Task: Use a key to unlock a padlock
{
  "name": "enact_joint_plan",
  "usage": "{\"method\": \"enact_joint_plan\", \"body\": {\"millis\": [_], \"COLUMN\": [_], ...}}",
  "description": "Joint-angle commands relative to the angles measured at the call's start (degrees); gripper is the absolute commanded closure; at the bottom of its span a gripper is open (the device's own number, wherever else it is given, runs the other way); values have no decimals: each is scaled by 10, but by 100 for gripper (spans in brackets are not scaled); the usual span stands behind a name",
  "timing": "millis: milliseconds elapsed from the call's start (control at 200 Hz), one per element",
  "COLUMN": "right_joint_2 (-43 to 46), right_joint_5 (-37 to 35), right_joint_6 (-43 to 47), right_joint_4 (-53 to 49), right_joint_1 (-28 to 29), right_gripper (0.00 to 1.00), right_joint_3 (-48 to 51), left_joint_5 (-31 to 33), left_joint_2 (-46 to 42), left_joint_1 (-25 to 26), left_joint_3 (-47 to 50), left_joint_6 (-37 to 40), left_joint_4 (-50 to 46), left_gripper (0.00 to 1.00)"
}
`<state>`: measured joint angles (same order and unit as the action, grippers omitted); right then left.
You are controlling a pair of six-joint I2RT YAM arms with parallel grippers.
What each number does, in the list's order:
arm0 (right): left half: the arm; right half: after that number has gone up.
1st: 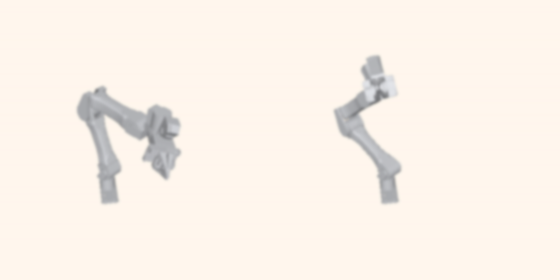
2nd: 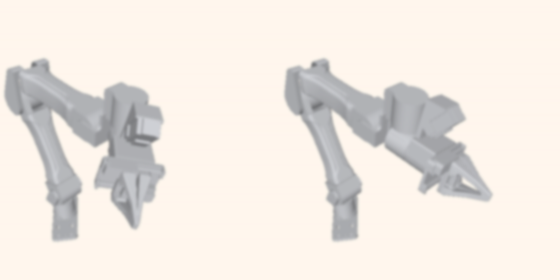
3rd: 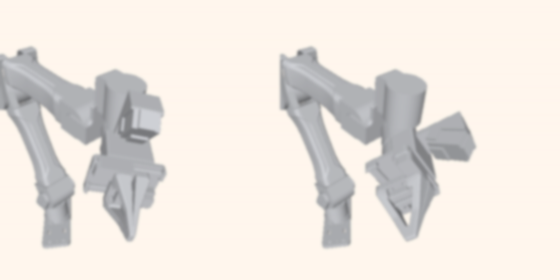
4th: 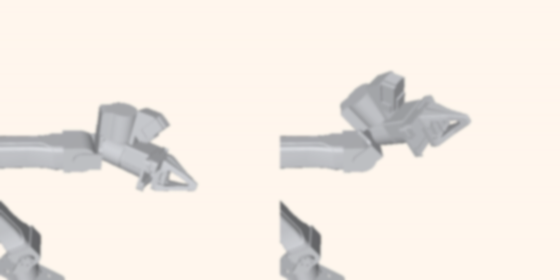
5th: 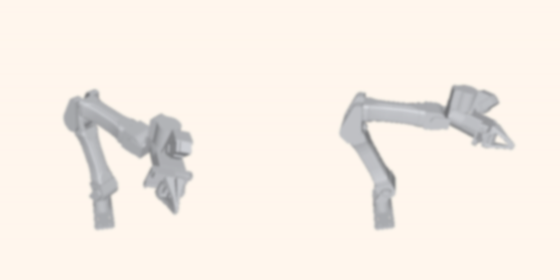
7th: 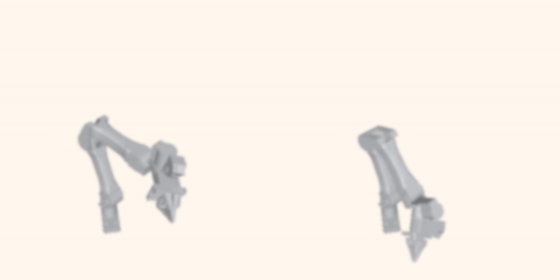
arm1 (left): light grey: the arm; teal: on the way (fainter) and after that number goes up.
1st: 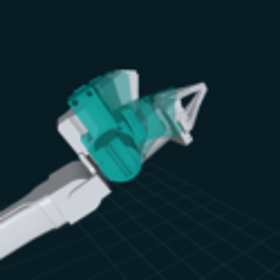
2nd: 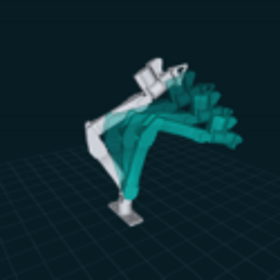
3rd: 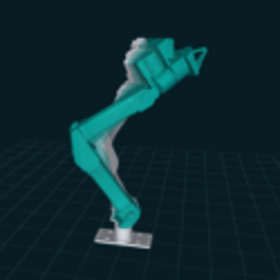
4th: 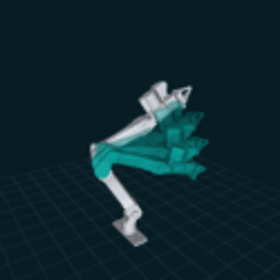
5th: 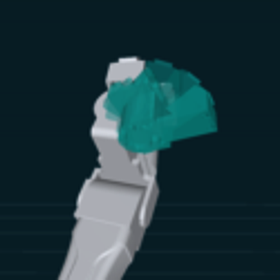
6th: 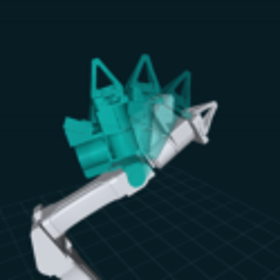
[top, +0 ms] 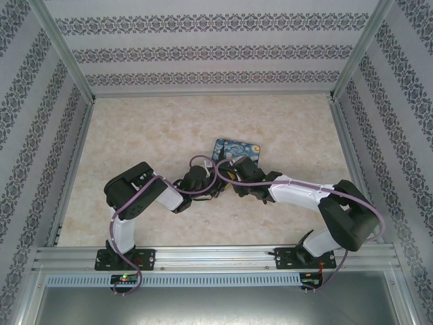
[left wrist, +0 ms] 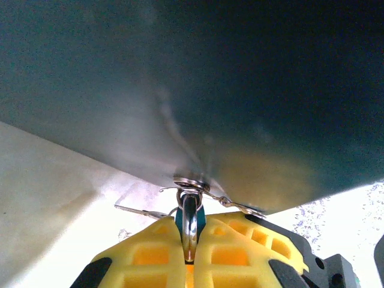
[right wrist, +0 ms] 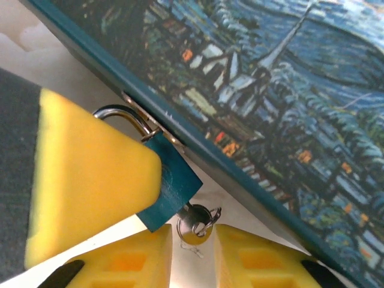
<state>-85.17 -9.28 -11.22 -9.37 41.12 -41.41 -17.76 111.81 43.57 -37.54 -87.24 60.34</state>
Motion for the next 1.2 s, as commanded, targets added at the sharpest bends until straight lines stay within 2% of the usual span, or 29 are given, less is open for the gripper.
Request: {"method": "enact_joint_plan", "body": {"millis": [0, 170, 305, 340, 420, 475, 570, 670, 804, 1069, 1194], "right_joint_2": [-6, -6, 11, 19, 41, 58, 88, 110, 115, 76, 62], "right_joint_5": [-5, 51, 118, 143, 178, 197, 226, 246, 261, 255, 259], "right_joint_6": [0, -17, -40, -46, -64, -80, -111, -147, -190, -235, -245], "right_joint_4": [18, 24, 38, 40, 39, 39, 45, 59, 95, 148, 161], "right_joint_1": [-2, -22, -48, -56, -69, -77, -95, -107, -112, -118, -126], "right_gripper": [82, 100, 100, 94, 69, 56, 45, 40, 37, 36, 37], "right_joint_3": [-30, -43, -32, -28, -15, 0, 24, 49, 76, 84, 76], "left_joint_5": [-27, -29, -25, -22, -18, -15, -12, -13, -7, 14, 33], "left_joint_2": [-19, -22, -25, -26, -25, -25, -25, -29, -51, -120, -157], "left_joint_1": [-1, -1, -1, -1, -1, -2, -2, -2, -2, -2, -4], "left_joint_3": [-5, 4, 9, 11, 12, 11, 9, 5, 3, 20, 39], "left_joint_6": [4, 1, 2, 3, 5, 8, 21, 42, 82, 133, 141], "left_joint_4": [-10, -7, -6, -7, -8, -16, -38, -65, -123, -209, -233], "left_gripper": [100, 100, 100, 100, 100, 100, 100, 100, 89, 55, 42]}}
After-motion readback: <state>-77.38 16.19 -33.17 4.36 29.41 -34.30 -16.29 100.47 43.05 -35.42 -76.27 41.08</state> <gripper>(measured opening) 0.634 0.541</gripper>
